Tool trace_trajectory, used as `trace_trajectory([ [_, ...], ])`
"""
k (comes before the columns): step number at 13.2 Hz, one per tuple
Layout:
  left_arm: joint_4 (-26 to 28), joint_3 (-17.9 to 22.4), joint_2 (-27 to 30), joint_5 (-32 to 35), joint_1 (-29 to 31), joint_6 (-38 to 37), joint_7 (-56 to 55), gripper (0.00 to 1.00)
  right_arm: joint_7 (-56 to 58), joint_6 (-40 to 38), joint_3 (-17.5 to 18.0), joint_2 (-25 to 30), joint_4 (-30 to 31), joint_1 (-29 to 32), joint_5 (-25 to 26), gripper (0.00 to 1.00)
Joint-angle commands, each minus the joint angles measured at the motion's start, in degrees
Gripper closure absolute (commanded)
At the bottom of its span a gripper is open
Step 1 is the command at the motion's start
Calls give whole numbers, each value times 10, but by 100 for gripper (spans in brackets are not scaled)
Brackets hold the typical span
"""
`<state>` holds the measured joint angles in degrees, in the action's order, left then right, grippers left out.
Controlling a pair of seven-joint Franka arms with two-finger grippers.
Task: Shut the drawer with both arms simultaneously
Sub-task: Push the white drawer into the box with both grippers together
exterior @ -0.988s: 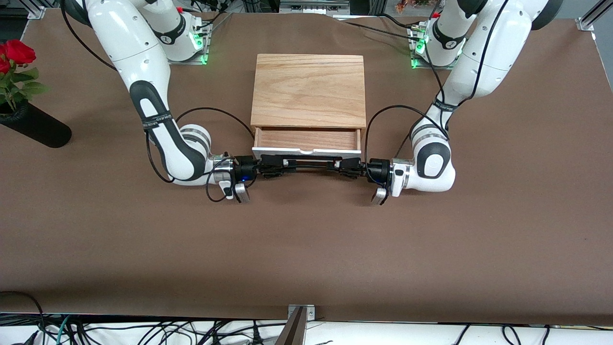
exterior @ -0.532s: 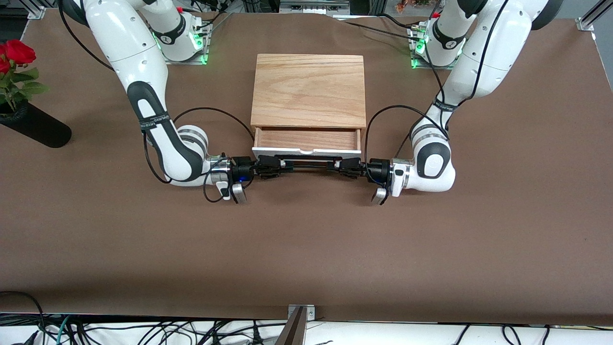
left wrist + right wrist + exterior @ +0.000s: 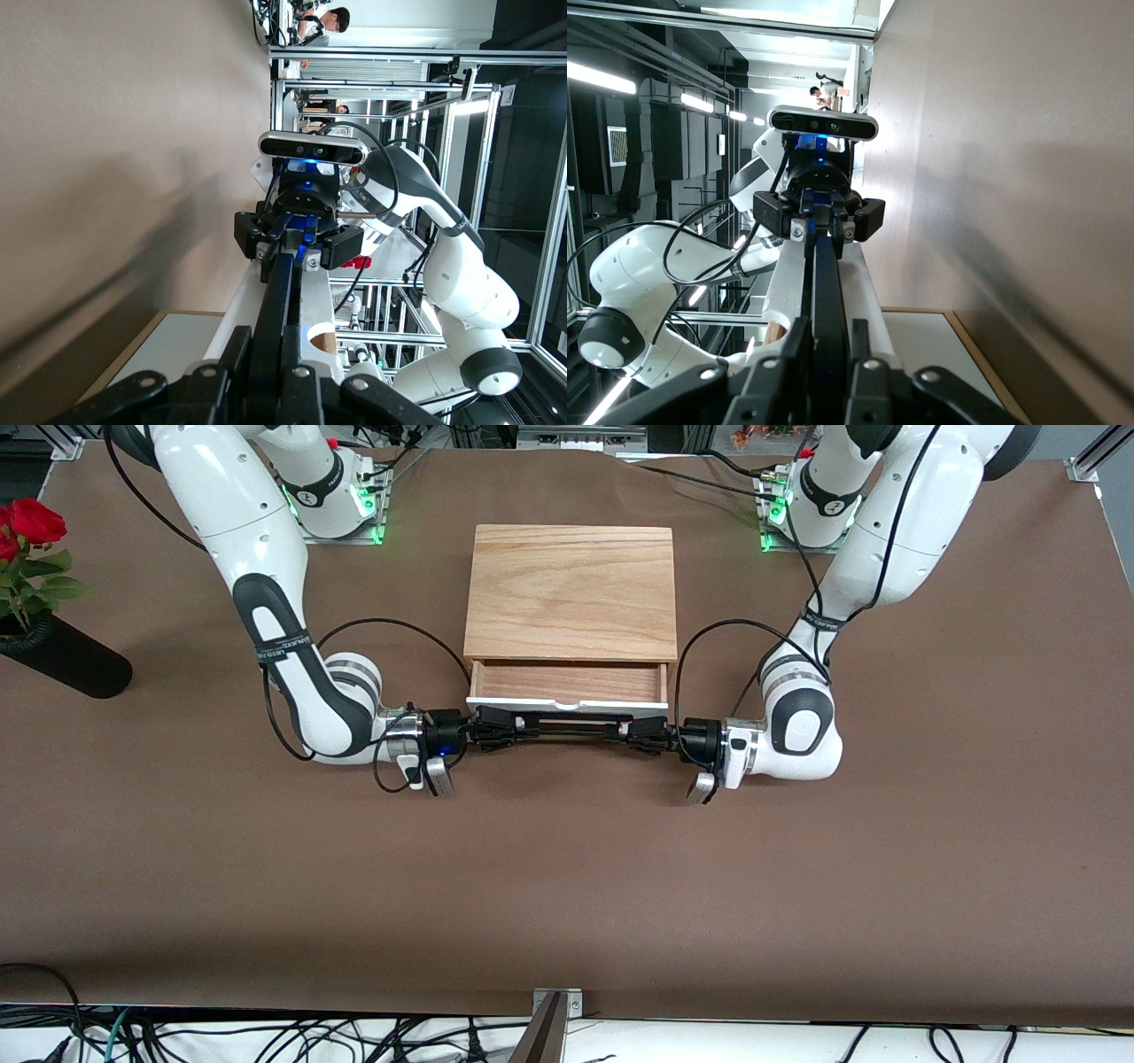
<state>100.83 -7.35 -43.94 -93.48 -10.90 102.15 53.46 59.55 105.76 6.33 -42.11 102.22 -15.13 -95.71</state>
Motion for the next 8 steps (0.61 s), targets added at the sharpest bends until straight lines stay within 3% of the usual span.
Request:
trace_trajectory([
  [1,3,1,11,-7,-1,-19,2,100,12,-2,4,32,37,6,6,93],
  [2,9,1,11,-7,-1,-25,2,100,16,-2,4,33,38,6,6,100],
  [8,43,1,19,-6,2,-48,10,100,59,-31,8,27,52,6,5,100],
])
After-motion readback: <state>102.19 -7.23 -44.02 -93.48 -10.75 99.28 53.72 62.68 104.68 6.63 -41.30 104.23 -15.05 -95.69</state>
